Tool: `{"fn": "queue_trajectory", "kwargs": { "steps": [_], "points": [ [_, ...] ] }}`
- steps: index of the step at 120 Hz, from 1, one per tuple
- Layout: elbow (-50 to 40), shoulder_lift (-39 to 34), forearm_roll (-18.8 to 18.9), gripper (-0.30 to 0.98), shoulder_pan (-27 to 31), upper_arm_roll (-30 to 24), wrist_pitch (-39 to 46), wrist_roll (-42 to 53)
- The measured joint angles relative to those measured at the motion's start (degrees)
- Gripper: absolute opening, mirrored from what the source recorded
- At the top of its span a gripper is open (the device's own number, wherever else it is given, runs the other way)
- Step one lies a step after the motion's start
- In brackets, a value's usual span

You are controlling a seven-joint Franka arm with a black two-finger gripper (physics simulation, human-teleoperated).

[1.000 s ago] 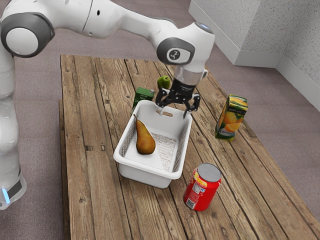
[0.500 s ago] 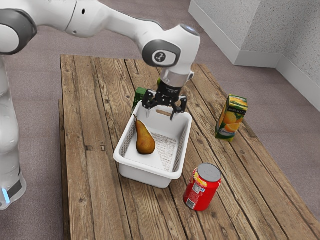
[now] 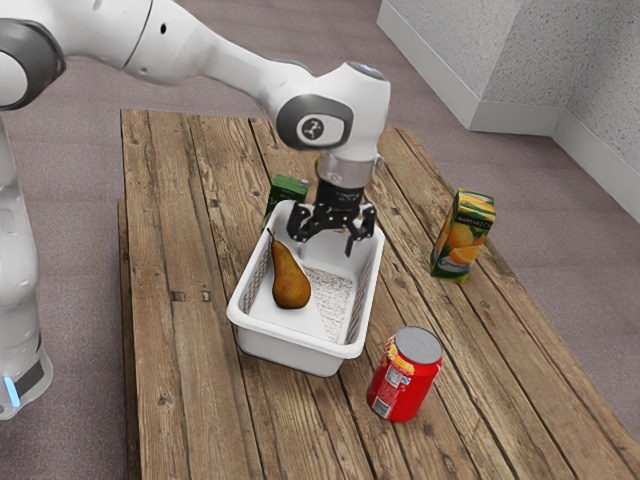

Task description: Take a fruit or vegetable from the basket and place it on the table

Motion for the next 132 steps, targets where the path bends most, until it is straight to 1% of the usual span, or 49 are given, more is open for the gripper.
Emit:
{"fn": "queue_trajectory", "kwargs": {
  "steps": [38,59,100,132],
  "points": [
    [-5.2,-4.9,-4.3,0.69,1.0,-0.1,1.0,-13.9],
    [-6.9,-6.1,-5.3,0.69,0.9,-0.9,1.2,-19.2],
    [-9.9,-9.6,-6.2,0.69,1.0,-2.7,1.3,-26.0],
    [-10.6,-8.9,-7.0,0.69,2.3,-2.9,2.0,-29.1]
  ]
}}
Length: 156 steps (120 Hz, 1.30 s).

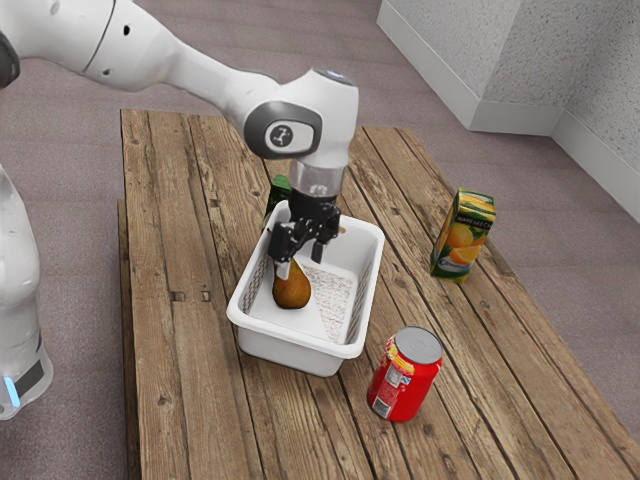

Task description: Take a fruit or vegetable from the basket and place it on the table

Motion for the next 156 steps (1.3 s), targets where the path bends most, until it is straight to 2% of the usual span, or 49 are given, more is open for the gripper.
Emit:
{"fn": "queue_trajectory", "kwargs": {
  "steps": [96,156],
  "points": [
    [-3.8,2.4,-0.2,0.69,1.1,-0.7,6.4,-4.0],
    [-4.6,3.8,-3.0,0.69,2.0,-0.6,8.6,-4.9]
  ]
}}
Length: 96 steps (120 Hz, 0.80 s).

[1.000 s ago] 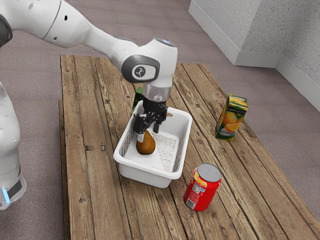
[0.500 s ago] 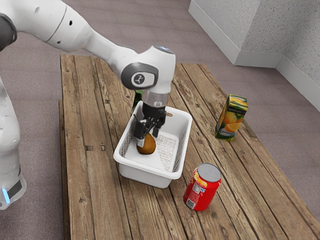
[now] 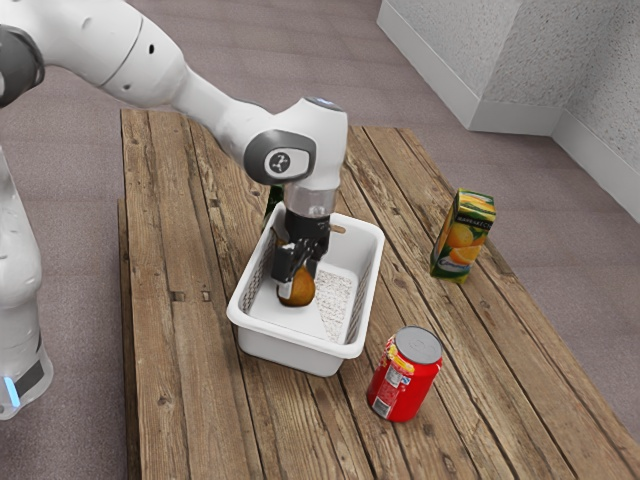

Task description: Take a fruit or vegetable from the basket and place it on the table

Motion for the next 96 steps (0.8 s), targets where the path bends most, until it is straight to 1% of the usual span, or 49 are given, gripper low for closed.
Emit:
{"fn": "queue_trajectory", "kwargs": {
  "steps": [32,45,57,69,82,92,94,96],
  "points": [
    [0.0,1.1,-0.6,0.69,0.1,0.0,0.7,-0.2],
    [-0.1,1.2,-1.4,0.52,0.1,0.0,1.0,-0.2],
    [-0.2,1.2,-1.8,0.46,0.0,0.0,1.1,-0.1],
    [-0.4,1.1,-2.1,0.36,0.0,0.0,1.1,-0.1],
    [-0.5,0.8,-2.2,0.30,0.1,0.1,1.1,0.0],
    [-0.4,0.3,-2.2,0.16,0.1,0.1,1.0,0.2],
    [-0.3,0.1,-2.2,0.15,-0.1,0.1,0.9,0.3],
    [-0.2,-0.2,-2.1,0.16,-0.2,0.1,0.9,0.3]
  ]
}}
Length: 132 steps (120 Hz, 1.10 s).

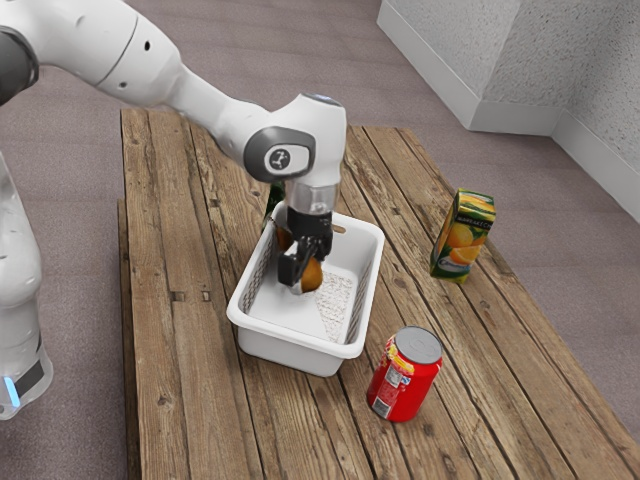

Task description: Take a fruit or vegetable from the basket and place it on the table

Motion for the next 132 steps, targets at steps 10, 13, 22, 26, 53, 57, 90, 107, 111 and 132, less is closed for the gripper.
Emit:
{"fn": "queue_trajectory", "kwargs": {
  "steps": [10,13,22,26,53,57,90,107,111,132],
  "points": [
    [0.8,-1.0,0.8,0.22,-0.6,-0.1,-0.3,0.3],
    [1.4,-1.2,1.6,0.22,-0.9,-0.2,-0.3,0.4],
    [4.0,-1.5,5.1,0.20,-1.7,-1.1,-0.6,0.6],
    [5.6,-1.6,7.4,0.19,-2.0,-1.6,-0.7,0.7],
    [26.6,4.4,23.2,0.17,-2.3,-6.2,-4.8,1.4],
    [30.2,7.5,24.5,0.18,-2.8,-6.8,-5.2,1.4],
    [44.6,22.0,30.7,0.33,-7.1,-7.5,-5.5,1.3],
    [45.0,22.5,33.1,0.56,-8.0,-7.5,-4.8,0.9],
    [44.9,22.6,33.4,0.58,-8.2,-7.5,-4.7,0.8],
    [41.6,20.1,33.9,0.66,-8.4,-6.0,-4.3,0.4]
  ]
}}
